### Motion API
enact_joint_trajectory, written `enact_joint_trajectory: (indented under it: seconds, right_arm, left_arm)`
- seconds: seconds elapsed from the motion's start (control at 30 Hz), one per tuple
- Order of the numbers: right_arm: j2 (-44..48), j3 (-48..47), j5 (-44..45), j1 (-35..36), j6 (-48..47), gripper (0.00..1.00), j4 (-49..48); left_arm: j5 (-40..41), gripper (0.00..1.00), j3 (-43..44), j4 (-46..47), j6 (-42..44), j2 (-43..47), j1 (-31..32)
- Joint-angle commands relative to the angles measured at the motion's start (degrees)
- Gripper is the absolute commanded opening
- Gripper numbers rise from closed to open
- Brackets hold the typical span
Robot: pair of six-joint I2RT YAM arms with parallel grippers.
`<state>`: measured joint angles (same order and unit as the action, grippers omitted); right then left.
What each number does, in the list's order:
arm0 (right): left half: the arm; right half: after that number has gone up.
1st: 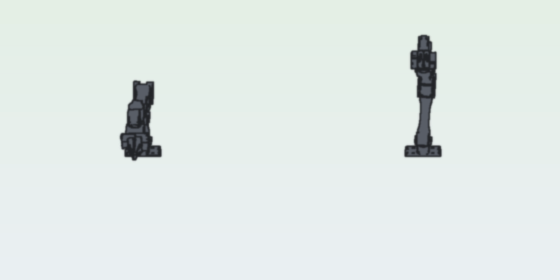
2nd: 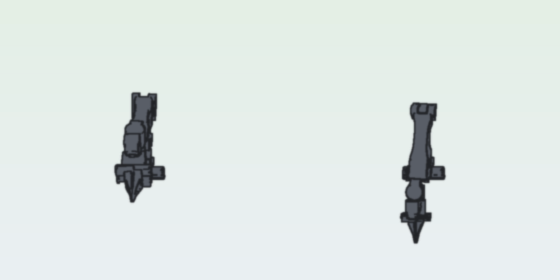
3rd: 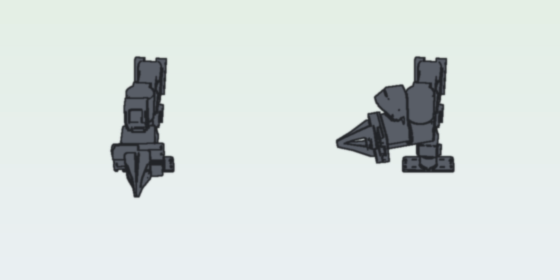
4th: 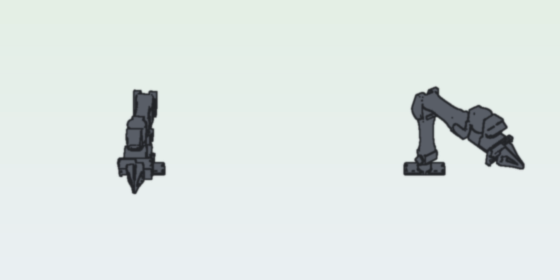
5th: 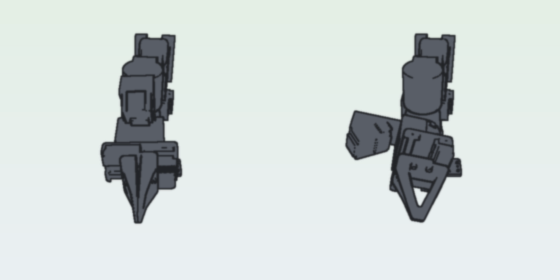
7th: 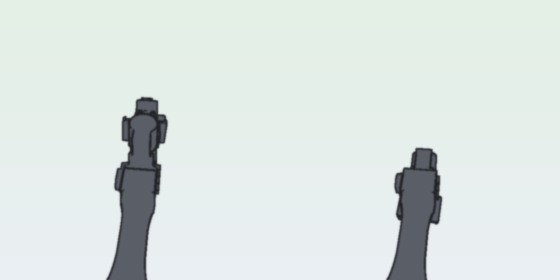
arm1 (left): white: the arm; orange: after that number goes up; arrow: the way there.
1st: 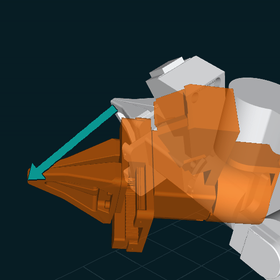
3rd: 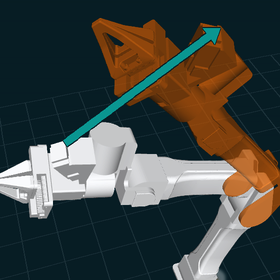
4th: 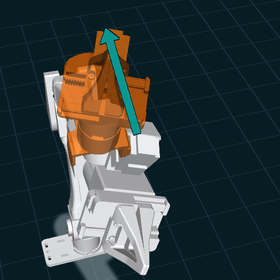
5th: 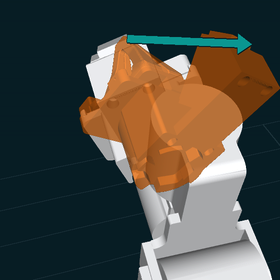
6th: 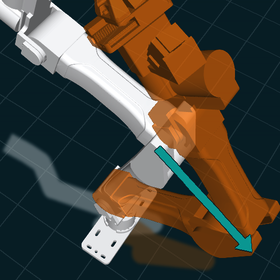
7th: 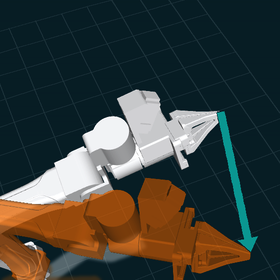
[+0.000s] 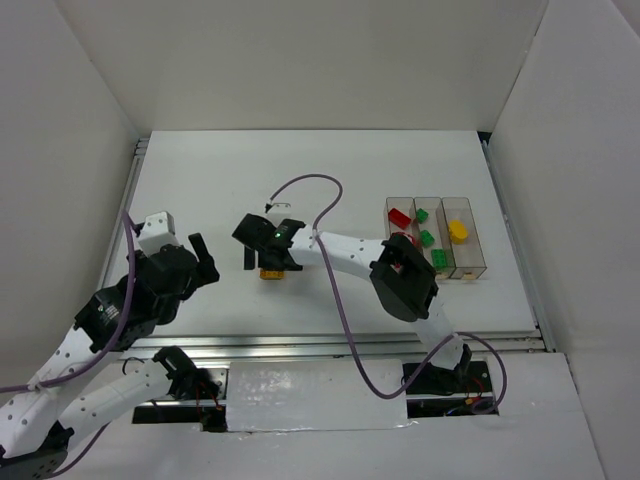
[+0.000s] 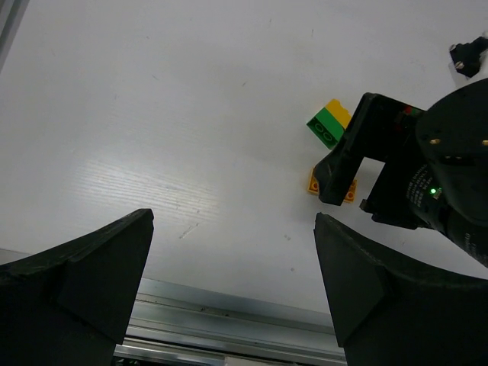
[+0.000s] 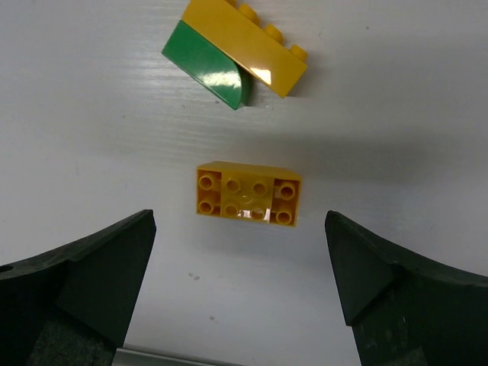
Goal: Sort the legos into containers by color
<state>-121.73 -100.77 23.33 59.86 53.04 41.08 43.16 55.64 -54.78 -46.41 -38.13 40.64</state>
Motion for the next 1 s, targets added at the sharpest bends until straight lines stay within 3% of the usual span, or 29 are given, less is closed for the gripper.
enact_joint_trajectory:
  seconds: [0.0,0.23,0.33,0.37,0.47,0.6,0.77,0.87,0.97]
  right_arm:
    - [-2.5,-1.9,2.1,-0.1,1.6,1.0,3.0]
    - [-6.5,-3.4,0.8,-0.2,0.9,0.98,2.2]
    - [-6.8,-2.7,0.5,-0.2,0.7,0.93,1.5]
    - [-7.1,-2.6,0.3,-0.2,0.6,0.81,0.8]
    - [-6.4,-0.8,-0.3,-0.2,-0.1,0.56,-1.1]
    - [-5.0,1.5,-0.4,-0.1,-1.4,0.39,-1.8]
    - [4.5,9.3,0.7,-0.9,-5.8,0.37,-5.4]
    - [15.1,17.6,2.7,-5.2,-6.9,0.37,-5.6]
    - [27.7,27.5,2.6,-14.8,-7.2,0.38,-6.8]
  left_arm:
    - [-0.9,0.99,1.0,2.7,1.9,0.9,-0.1]
    - [-1.0,1.0,1.0,2.8,1.9,1.7,-0.1]
    - [-1.1,1.0,1.0,2.8,2.1,1.8,-0.1]
    - [-1.1,0.99,0.9,2.8,2.1,2.0,-0.1]
    - [-1.1,1.0,0.9,2.9,2.1,2.3,-0.1]
    - [-1.4,0.99,0.7,3.2,2.5,2.6,-0.1]
    - [-1.4,1.0,0.7,3.1,2.5,2.8,-0.1]
    - [-1.4,1.0,0.7,3.2,2.3,3.1,-0.1]
    - [-1.7,0.99,0.6,3.5,2.6,3.2,0.0]
